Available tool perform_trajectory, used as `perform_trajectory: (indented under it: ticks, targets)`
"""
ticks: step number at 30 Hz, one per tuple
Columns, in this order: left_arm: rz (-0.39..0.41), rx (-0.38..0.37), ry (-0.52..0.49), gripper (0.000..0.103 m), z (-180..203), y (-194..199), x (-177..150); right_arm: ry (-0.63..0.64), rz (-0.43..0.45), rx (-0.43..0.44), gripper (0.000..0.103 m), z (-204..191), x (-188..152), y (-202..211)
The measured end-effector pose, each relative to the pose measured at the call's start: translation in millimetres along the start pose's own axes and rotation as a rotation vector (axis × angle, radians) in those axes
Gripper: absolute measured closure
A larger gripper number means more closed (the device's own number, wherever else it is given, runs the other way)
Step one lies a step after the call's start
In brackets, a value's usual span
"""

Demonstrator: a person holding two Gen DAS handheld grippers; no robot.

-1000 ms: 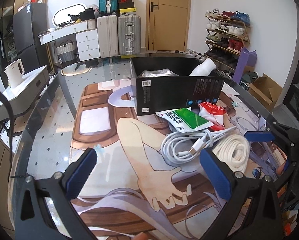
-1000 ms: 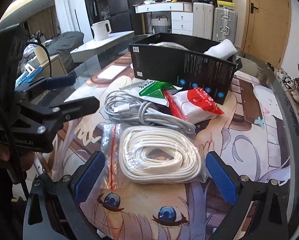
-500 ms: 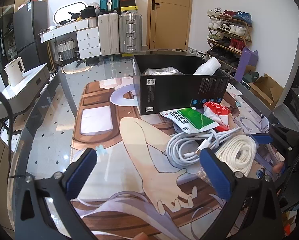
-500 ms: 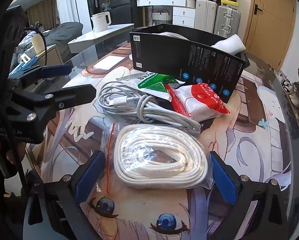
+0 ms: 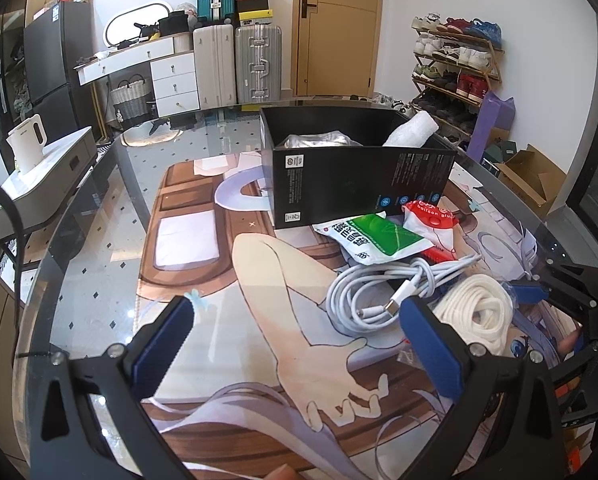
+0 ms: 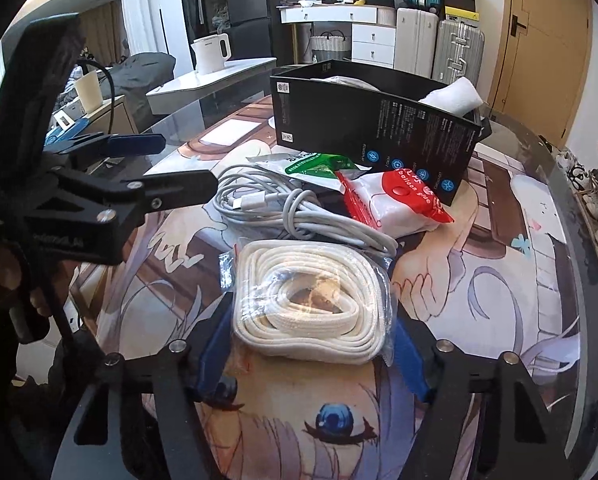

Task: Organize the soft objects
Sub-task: 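Close the right gripper on the clear bag of coiled white rope, then lift the rope bag with the right gripper while the left gripper approaches the white cables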

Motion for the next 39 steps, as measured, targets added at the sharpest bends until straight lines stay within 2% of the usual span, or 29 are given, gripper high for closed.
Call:
perform_trajectory:
  ticks: [5,13,21,26,29,39]
  targets:
    - [-0.005,-0.001,-0.005,0.000,3.0,-1.9,-0.5,-0.017,0.041,0.024,0.035,4.0,-5.4,11.9]
    - [-0.038,-0.022,-0.046,0.000,15.3,-10.2,-0.5,-0.056,0.199,0.060,0.036,16.1,-5.1,46.2]
    - [-0.056,-0.041,-0.067,0.000,27.0,-19.0,4.1,-0.150,0.275,-0.016,0.035,40.3,0.6,58.2]
    - [-0.099,-0.073,-0.077,0.000,35.8,-28.4,7.6,-0.188,0.279,-0.048,0.035,51.8,2.7,58.8]
    - [-0.122,-0.037,-0.105,0.000,43.3,-35.8,10.3,-0.196,0.276,-0.047,0.035,55.5,2.1,58.5]
    - [-0.149,0.003,-0.135,0.000,59.6,-52.5,25.2,-0.201,0.272,-0.055,0.035,61.9,2.3,56.8]
Point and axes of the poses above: each gripper's, at about its wrist camera, not at the fingertips, and y roughly against the way its jaws point, z to its right, x to its top, the point moved 5 cm from there along -y, roughly the way its jaws point, and after that the axes turned 11 degrees about -z, right-handed, at the moved point
